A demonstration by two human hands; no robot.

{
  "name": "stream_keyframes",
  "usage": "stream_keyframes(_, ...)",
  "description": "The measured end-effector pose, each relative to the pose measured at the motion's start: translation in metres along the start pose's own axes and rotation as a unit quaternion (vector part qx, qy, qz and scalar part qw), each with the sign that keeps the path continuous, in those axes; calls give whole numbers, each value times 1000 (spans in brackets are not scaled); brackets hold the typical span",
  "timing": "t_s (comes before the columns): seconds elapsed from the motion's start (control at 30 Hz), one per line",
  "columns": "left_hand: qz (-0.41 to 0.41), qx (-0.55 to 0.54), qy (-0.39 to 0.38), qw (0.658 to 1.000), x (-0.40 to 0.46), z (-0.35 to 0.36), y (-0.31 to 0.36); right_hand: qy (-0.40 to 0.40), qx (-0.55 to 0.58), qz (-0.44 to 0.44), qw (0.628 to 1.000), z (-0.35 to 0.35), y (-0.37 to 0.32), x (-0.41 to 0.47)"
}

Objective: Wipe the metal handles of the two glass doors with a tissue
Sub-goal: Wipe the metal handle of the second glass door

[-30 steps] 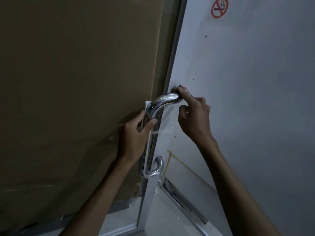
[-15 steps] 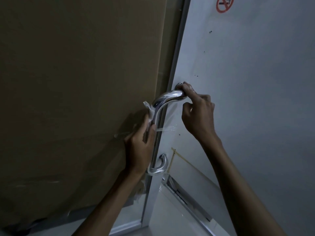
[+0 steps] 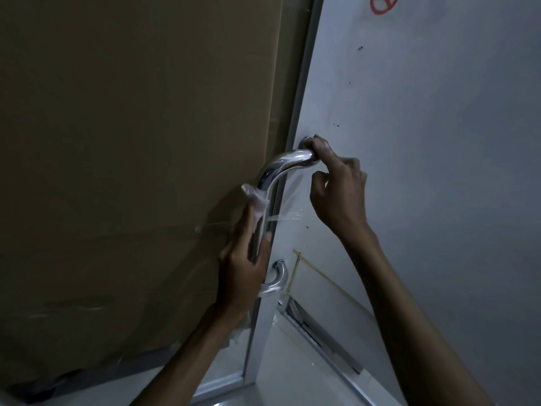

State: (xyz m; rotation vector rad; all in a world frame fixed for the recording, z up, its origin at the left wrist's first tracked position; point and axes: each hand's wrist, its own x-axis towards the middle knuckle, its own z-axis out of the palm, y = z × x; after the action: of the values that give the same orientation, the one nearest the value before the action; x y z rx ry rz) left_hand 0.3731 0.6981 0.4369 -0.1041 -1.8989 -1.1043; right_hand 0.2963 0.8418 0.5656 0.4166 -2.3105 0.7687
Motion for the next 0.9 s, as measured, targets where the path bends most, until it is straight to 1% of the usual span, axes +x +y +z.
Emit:
stream_keyframes(0.1,-17,4,-42,999,-27,6,-8,-1,2,0,1000,1,0,0)
stream_keyframes(0.2,-111,-34,-69,991,-23,2,-4,-3,2,-1,1000,1,0,0)
stream_keyframes(0.23,-119,-43,-66,990,-17,0,-1,-2,0,-1,1000,1,0,1)
stream_keyframes(0.33,-76,-40,-48,995,0,-6,7,-4,-1,5,1000,1,0,1)
stream_keyframes(0.43,-31,-32,-75,996,-8,-6,7,-1,-1,4,1000,1,-1,1)
stream_keyframes(0.5,-37,-6,-86,996,-27,0,-6,-3,0,2,1000,0,-1,1)
stream_keyframes(0.6,-89,-19,-88,992,-41,2,-12,-7,2,4,1000,1,-1,1)
stream_keyframes(0.63,-88,-31,-92,991,-36,1,-7,-7,0,3,1000,1,-1,1)
stream_keyframes(0.7,-52,-43,-97,993,-20,-2,7,-6,-3,4,1000,1,-1,1)
stream_keyframes(0.77,-10,-5,-95,995,-7,0,13,-6,2,13,1000,2,-2,1)
stream_keyframes(0.9,58,135,-98,984,-4,13,-5,-2,-9,13,1000,0,-4,0)
